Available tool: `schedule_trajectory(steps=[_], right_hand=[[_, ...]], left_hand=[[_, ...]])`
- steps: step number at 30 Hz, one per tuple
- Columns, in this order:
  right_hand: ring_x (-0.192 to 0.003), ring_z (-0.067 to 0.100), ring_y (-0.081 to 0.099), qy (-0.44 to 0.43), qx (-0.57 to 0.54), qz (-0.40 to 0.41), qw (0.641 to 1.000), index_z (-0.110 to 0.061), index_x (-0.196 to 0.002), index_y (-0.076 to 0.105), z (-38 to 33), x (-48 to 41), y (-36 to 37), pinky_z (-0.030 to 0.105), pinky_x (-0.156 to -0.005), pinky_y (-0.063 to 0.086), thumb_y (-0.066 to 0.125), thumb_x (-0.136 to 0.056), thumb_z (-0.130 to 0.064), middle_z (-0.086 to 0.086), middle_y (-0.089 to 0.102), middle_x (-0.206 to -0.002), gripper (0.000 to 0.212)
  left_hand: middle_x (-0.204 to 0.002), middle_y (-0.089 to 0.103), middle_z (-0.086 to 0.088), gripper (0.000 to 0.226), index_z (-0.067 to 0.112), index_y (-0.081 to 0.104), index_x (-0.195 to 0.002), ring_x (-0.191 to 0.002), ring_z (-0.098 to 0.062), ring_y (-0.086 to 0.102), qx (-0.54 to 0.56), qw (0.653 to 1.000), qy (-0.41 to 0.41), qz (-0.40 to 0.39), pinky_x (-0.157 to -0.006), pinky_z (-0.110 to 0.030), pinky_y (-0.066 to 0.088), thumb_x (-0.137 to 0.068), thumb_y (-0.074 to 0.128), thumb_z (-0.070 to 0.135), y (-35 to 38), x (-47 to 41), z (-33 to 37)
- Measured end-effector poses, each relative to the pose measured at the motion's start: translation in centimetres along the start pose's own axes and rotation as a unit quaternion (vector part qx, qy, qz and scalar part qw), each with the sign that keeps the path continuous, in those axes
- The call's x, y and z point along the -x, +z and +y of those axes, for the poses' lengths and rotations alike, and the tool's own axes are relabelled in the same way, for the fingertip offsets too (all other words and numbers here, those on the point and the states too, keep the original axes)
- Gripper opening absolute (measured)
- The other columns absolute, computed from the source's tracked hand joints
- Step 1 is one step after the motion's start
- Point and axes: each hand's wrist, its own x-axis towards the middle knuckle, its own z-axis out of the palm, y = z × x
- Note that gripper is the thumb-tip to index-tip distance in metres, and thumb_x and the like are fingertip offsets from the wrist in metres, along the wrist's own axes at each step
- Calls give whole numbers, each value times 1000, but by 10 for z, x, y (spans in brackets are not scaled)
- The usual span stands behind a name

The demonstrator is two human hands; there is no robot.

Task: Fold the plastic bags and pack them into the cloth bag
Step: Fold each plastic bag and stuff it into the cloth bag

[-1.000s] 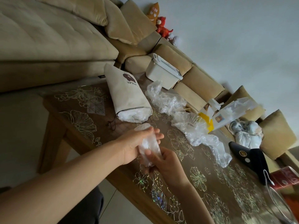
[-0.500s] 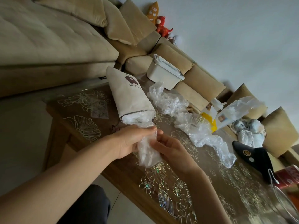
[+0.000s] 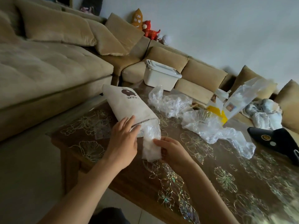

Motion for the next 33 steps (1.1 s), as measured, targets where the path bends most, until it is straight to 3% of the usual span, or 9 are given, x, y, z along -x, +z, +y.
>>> schedule_trajectory(steps=[4,10,14,18,20,23,26,30,33], right_hand=[[-56,14,56,-12,-21,-30,999,-4,-87,58,-1,-8,2,20,-47,45,59,-89,-7,7,58,-72,4],[-60,15,55,-71,19,-154,985,-6,-82,61,-16,-21,35,21,-55,46,58,-90,-5,8,59,-72,9],[-41,6,46,-100,65,-64,991,-6,-68,53,-18,-39,60,15,-38,36,57,-91,-4,3,50,-55,24],[-38,8,39,-88,187,19,978,-16,-49,41,-1,-60,66,25,-43,32,66,-85,-13,-11,39,-34,44],[-49,16,41,-67,192,41,978,-16,-51,43,1,-60,67,28,-49,33,68,-84,-16,-3,43,-46,41],[-61,21,52,-19,44,12,999,-11,-74,59,-8,-58,72,26,-55,38,62,-87,-14,11,58,-74,14],[-110,23,57,-23,141,83,986,-14,-115,59,-26,-56,83,26,-79,36,46,-95,-20,5,61,-120,25],[-112,21,57,-37,246,151,957,-12,-112,62,-24,-62,95,25,-73,36,36,-100,-14,5,64,-118,28],[-102,16,61,-7,114,185,976,-11,-114,60,-23,-71,100,20,-66,35,35,-100,-12,4,63,-116,28]], left_hand=[[-156,18,0,52,16,28,-147,-142,-16,15,20,998,-41,-42,-114,-28,20,-97,43,11,-7,-3,0],[-154,24,5,56,17,26,-148,-141,-10,19,108,990,-94,-15,-106,-13,12,-96,41,3,-17,-2,1],[-155,22,7,62,21,26,-147,-141,-7,18,113,990,-88,-9,-105,-11,9,-93,41,-3,-18,1,-2],[-148,15,20,61,21,20,-148,-140,-1,14,105,991,-84,7,-106,-8,7,-95,42,2,-17,1,-8],[-150,16,18,61,21,19,-149,-141,-3,14,99,991,-91,2,-106,-9,6,-95,42,2,-16,3,-12],[-154,16,15,62,25,16,-149,-139,-1,11,94,991,-95,-14,-104,-6,3,-97,41,5,-17,6,-11],[-153,20,13,59,23,19,-148,-137,-1,13,86,994,-73,7,-98,2,-1,-97,40,5,-15,6,-1],[-152,22,12,67,25,20,-148,-135,-1,14,113,990,-87,-12,-102,-4,3,-92,35,-6,-15,8,9],[-152,24,10,67,24,21,-149,-137,-3,17,105,990,-87,-23,-103,-5,3,-90,36,-6,-18,7,5]])
